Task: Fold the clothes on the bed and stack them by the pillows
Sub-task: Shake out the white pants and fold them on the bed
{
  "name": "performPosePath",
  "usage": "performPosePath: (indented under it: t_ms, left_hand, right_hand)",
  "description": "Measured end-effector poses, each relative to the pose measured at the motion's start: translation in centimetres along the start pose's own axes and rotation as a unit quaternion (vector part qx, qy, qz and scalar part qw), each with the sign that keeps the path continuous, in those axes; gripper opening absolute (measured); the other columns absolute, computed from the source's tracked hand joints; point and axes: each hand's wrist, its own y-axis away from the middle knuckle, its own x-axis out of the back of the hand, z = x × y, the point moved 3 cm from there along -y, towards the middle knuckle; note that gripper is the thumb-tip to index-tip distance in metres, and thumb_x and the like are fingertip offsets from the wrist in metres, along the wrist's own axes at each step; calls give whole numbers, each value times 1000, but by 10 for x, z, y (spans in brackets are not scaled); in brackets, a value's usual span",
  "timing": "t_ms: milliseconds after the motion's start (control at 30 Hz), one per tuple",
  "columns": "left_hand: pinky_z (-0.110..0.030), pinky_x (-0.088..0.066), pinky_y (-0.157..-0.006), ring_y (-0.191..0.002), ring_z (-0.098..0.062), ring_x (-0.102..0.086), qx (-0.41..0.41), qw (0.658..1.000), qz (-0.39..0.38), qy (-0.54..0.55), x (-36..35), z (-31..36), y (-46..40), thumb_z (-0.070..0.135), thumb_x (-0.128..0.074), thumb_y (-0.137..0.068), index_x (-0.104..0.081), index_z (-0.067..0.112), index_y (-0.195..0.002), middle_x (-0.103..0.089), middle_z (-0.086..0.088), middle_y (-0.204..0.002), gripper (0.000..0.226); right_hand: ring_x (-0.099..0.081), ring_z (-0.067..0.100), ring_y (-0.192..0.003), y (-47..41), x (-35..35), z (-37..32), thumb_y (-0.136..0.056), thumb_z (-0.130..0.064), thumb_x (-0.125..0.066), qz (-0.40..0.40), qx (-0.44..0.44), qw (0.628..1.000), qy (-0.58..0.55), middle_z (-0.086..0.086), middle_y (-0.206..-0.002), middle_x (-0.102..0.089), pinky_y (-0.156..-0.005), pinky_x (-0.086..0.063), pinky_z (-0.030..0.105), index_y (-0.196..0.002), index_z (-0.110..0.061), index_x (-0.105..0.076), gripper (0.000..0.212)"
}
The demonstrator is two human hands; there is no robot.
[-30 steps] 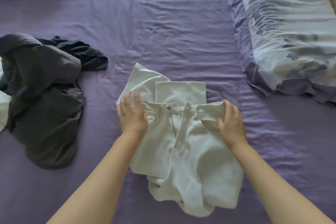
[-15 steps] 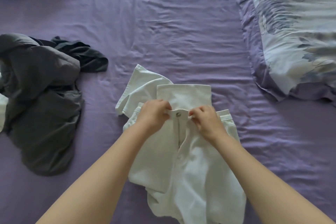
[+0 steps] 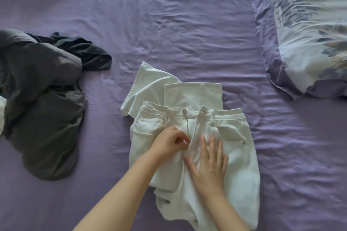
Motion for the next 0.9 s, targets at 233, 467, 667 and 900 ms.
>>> performPosePath:
  t_ms: [233,467,667,900]
  left_hand:
    - [-27,-43,-78,-81,-17,-50,-33,998,18,-41,-17,0,-2,16,-73,-76,-76,23,-93,-42,3,-83,18]
    - [-29,-46,-77,-82,-22,-60,-33,997,71,15,-17,-5,-2,5,-72,-77,-77,11,-88,-59,-5,-87,14]
    - [-10,-41,-73,-73,-9,-55,-13,992,92,84,-14,-9,-6,1,-75,-73,-76,8,-83,-50,4,-81,12]
    - [-4,-39,-70,-74,-8,-53,-1,972,189,140,-4,-2,-14,2,-77,-73,-76,6,-81,-45,8,-81,9]
  right_hand:
    - [11,25,-144,0,-14,8,-65,-85,-1,10,1,999,37,1,-155,15,-115,4,49,-144,-32,7,95]
    - [16,25,-142,-6,-8,-1,-88,-65,-15,40,23,998,40,2,-153,12,-113,6,55,-143,-36,-3,64]
    - [12,26,-144,-16,-10,-3,-85,-53,-54,28,52,997,54,1,-152,15,-115,4,50,-144,-26,5,87]
    - [-8,30,-144,-19,-18,-5,-78,-53,-63,34,42,997,62,11,-156,-11,-112,-13,56,-146,-23,-8,92]
